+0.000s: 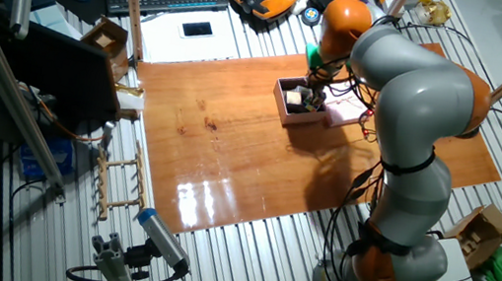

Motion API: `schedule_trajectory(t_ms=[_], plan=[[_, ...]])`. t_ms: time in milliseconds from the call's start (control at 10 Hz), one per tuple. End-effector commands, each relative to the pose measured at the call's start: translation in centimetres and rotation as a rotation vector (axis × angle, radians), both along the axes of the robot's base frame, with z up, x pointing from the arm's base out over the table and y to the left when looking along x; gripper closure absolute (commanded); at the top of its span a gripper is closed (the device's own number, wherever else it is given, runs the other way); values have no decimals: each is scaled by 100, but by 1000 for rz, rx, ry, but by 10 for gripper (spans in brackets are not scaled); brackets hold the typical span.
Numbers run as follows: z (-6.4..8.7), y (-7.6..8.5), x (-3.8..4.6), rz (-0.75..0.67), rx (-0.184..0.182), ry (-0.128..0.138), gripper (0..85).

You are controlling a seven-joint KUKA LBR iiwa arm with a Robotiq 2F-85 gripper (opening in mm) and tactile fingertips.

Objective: Take everything out of the gift box

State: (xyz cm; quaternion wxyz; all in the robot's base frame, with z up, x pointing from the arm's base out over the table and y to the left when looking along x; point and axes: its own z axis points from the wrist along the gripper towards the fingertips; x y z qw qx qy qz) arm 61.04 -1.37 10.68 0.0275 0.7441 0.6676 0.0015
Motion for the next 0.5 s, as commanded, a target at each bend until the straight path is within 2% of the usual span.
schedule_trajectory(t_ms=[0, 400], plan=[[-33, 61, -1, 5, -1, -3, 220], [-138, 178, 38, 33, 10, -9, 220]])
